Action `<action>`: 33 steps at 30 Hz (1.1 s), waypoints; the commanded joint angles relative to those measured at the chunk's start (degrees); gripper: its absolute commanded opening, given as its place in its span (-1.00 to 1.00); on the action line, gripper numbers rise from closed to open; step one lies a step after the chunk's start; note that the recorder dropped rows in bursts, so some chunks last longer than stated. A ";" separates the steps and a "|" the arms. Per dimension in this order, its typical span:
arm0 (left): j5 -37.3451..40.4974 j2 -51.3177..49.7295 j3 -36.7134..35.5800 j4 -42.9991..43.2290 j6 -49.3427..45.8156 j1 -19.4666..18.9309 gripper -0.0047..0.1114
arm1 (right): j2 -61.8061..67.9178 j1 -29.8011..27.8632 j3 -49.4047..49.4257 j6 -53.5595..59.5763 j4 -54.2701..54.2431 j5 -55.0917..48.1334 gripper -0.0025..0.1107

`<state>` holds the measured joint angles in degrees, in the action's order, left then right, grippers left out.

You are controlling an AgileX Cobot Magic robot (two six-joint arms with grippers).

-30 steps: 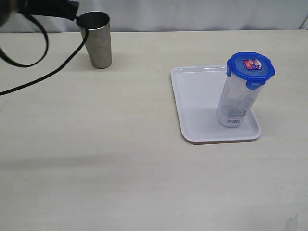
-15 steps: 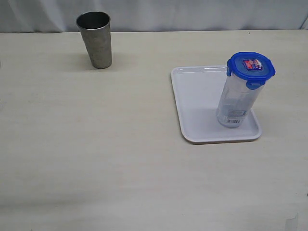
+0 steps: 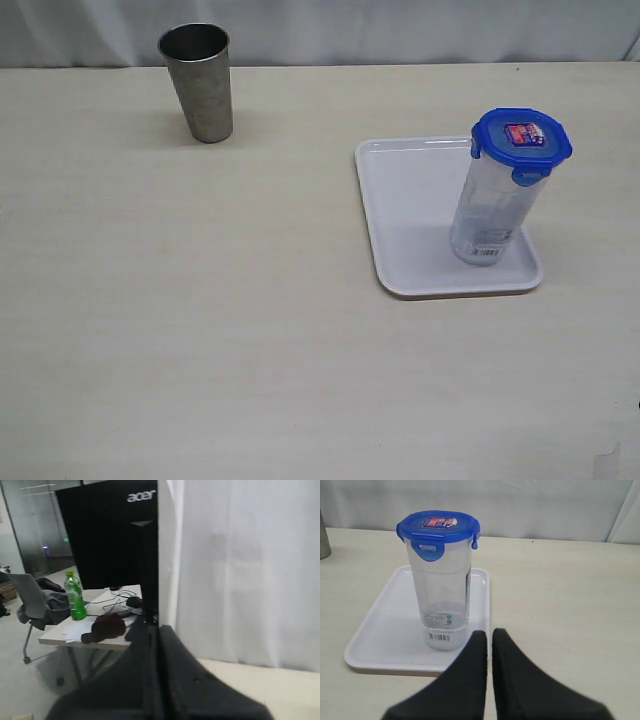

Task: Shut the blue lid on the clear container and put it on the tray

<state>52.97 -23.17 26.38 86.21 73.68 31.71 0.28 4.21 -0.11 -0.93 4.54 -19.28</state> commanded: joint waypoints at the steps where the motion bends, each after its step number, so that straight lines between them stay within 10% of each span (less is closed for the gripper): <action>1: 0.24 7.36 -0.38 0.07 0.27 -4.69 -0.92 | -0.28 -0.24 0.11 0.05 0.46 -0.17 -0.88; 12: 1.17 18.00 -0.38 0.07 0.27 -15.22 -0.92 | -0.28 -0.24 0.11 0.05 0.46 -0.17 -0.88; 33: -3.00 18.05 -0.38 -16.50 -2.23 -15.74 -0.92 | -0.28 -0.24 0.11 0.05 0.46 -0.17 -0.88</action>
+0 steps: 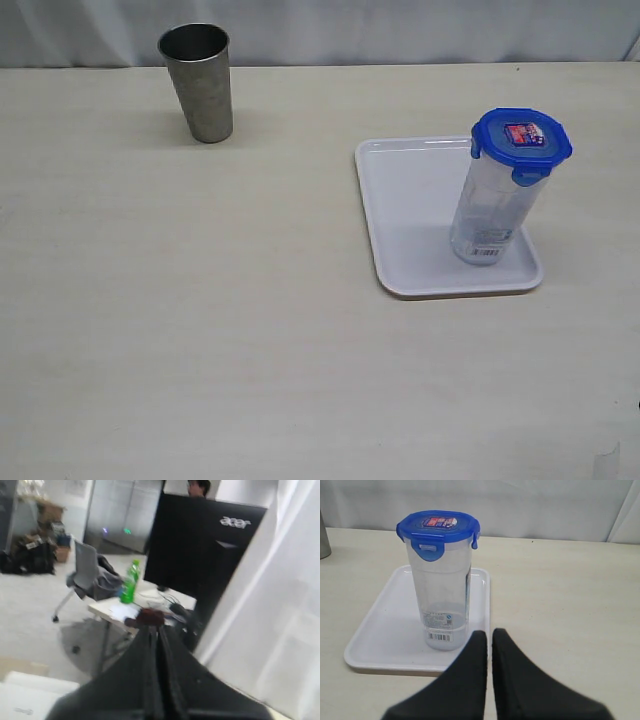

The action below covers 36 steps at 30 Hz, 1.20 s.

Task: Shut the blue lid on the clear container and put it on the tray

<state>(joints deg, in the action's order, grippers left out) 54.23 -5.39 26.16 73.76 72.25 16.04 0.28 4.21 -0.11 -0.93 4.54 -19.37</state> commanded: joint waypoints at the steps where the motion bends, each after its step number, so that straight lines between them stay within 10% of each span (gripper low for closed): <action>1: -6.36 0.26 -0.15 -4.66 -1.85 -0.06 -0.92 | -0.28 -0.24 0.11 0.05 0.46 -0.07 -0.88; 9: -30.94 0.40 -0.84 -23.97 -33.58 -0.06 -0.92 | -0.28 -0.24 0.11 0.05 0.46 -0.07 -0.88; 16: -49.48 3.64 -7.62 -83.33 -91.80 -7.90 -0.92 | -0.28 -0.24 0.11 0.05 0.46 -0.07 -0.88; 23: -48.76 5.39 -13.78 -63.74 -67.15 -14.55 -0.92 | -0.28 -0.24 0.11 0.05 0.19 -0.07 -0.88; 36: -56.88 5.39 -26.16 -69.94 -76.46 -14.55 -0.92 | -0.28 -0.24 0.11 0.05 0.19 -0.07 -0.88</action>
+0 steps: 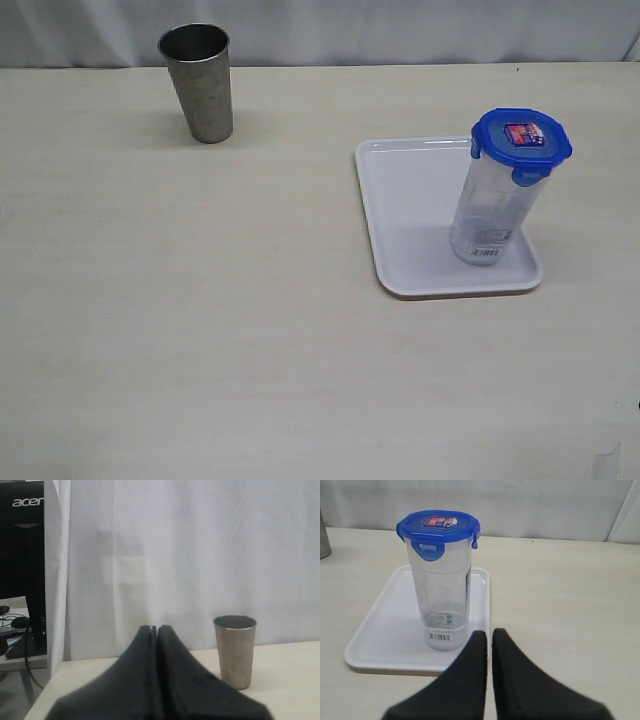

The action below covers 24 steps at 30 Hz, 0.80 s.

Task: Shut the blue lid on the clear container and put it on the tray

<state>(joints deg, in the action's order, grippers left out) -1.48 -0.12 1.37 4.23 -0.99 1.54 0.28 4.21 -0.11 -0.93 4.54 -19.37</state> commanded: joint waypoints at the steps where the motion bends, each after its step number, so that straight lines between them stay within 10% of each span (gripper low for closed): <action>1: -1.42 0.12 -1.37 -0.40 -3.94 -0.05 -0.92 | -0.28 -0.24 0.11 0.05 0.19 -0.07 -0.88; 24: 18.97 0.12 -1.37 -0.42 -3.44 -0.05 -0.92 | -0.28 -0.24 0.11 0.05 0.19 -0.07 -0.88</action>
